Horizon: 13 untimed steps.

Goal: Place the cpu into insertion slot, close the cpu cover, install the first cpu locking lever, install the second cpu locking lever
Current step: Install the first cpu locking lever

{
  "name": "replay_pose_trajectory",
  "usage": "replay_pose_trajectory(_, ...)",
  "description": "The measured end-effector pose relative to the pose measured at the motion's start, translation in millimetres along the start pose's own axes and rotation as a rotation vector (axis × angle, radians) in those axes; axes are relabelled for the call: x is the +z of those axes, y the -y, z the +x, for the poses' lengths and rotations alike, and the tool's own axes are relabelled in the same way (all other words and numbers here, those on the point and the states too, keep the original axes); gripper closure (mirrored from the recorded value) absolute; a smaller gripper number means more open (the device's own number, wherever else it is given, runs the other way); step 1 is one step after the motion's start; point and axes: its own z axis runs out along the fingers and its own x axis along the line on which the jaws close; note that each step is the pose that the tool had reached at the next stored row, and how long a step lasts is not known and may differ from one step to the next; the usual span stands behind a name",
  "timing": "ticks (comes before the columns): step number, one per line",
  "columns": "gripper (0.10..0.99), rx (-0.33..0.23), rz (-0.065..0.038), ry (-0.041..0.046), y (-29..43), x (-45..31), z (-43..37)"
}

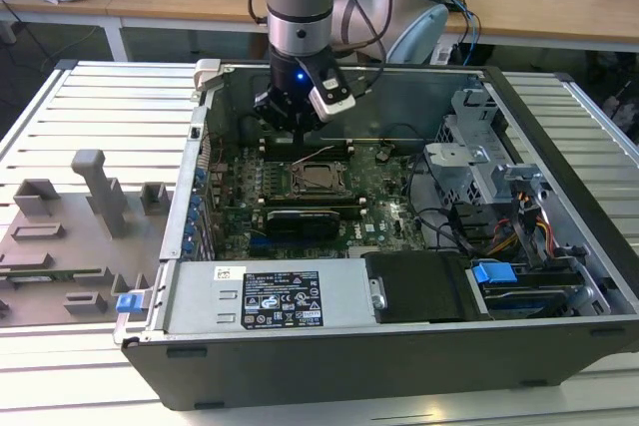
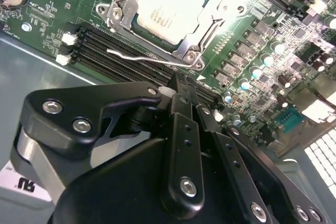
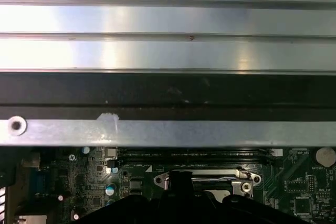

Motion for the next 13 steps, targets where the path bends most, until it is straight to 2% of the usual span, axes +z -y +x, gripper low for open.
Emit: replay_pose_trajectory(13, 0.980, 0.000, 0.000, 0.0000, 0.9, 12.3, 0.5)
